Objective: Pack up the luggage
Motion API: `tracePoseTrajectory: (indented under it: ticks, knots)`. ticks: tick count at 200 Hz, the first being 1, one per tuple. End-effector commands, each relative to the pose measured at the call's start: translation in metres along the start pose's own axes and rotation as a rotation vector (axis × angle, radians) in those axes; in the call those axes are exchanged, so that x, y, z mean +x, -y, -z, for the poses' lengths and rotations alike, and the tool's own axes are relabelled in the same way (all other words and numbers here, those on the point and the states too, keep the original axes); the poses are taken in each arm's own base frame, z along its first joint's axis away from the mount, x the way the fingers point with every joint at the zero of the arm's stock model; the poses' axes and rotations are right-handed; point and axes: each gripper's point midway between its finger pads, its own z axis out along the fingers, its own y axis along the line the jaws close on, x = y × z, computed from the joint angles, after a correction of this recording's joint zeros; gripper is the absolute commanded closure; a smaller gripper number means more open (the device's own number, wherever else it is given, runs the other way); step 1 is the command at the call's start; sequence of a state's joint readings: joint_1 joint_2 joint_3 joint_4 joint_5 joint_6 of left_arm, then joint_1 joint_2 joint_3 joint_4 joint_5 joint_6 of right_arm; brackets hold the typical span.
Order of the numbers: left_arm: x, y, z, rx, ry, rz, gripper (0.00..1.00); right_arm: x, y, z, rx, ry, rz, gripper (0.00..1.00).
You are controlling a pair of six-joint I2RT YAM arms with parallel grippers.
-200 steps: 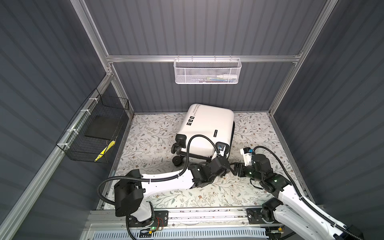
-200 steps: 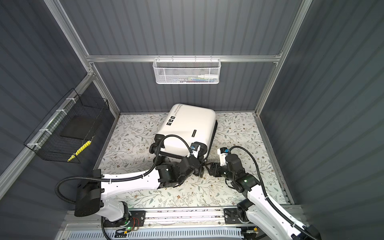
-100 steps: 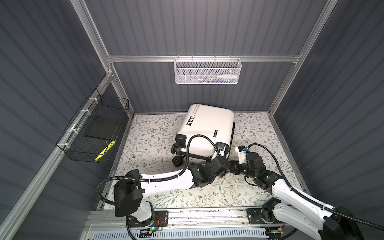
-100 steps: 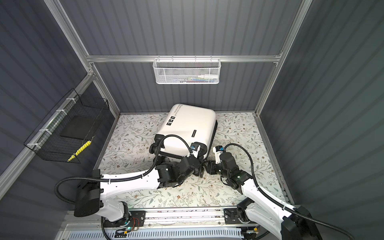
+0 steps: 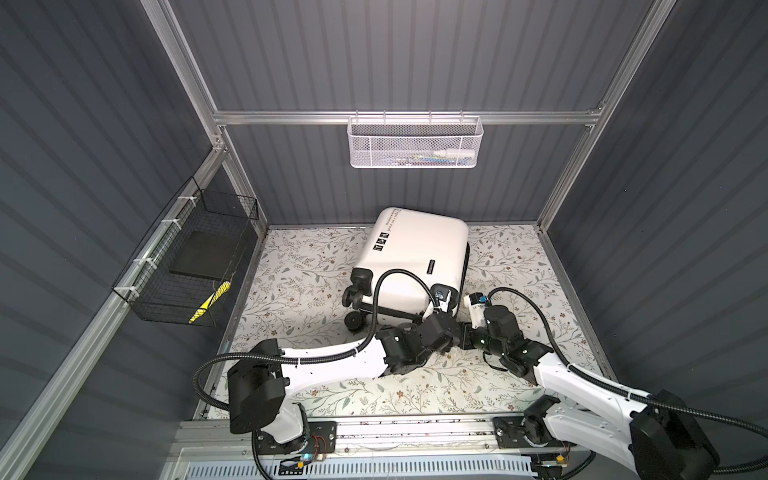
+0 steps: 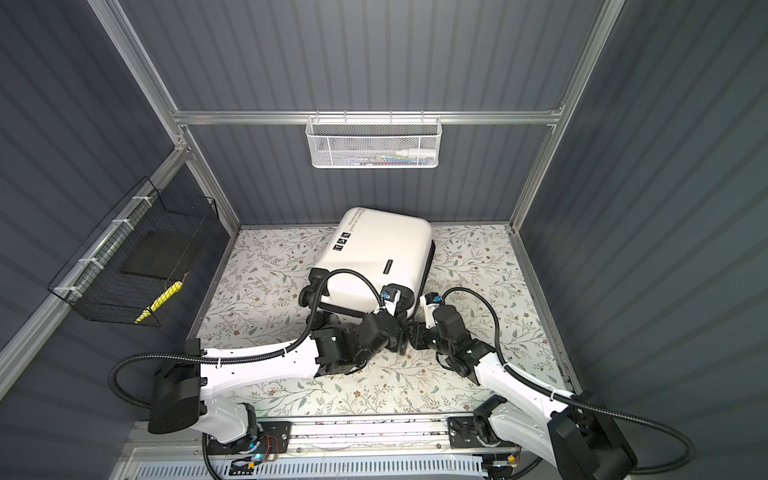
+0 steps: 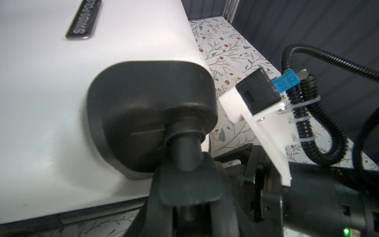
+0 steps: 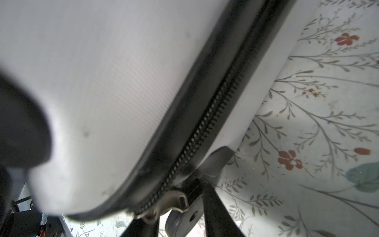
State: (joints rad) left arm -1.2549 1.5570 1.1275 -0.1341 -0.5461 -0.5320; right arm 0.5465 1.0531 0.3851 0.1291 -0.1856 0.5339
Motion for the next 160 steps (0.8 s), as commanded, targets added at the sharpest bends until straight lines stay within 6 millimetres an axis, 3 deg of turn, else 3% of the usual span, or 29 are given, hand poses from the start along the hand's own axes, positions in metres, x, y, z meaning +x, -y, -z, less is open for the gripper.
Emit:
tracePoseTrajectory:
  ticks: [1, 78, 147, 160]
  knots:
    - [-0.032, 0.035, 0.017, 0.145, 0.064, 0.017, 1.0, -0.016, -0.004, 0.0, -0.012, 0.079, 0.003, 0.66]
    - [-0.03, 0.035, 0.017, 0.145, 0.061, 0.02, 1.0, -0.022, -0.005, 0.003, -0.01, 0.108, 0.002, 0.77]
    - [-0.029, 0.034, 0.019, 0.144, 0.059, 0.017, 1.0, -0.022, -0.005, 0.011, -0.009, 0.127, 0.002, 1.0]
    - [-0.029, 0.032, 0.019, 0.141, 0.058, 0.018, 1.0, -0.023, -0.001, 0.012, 0.01, 0.134, -0.008, 1.0]
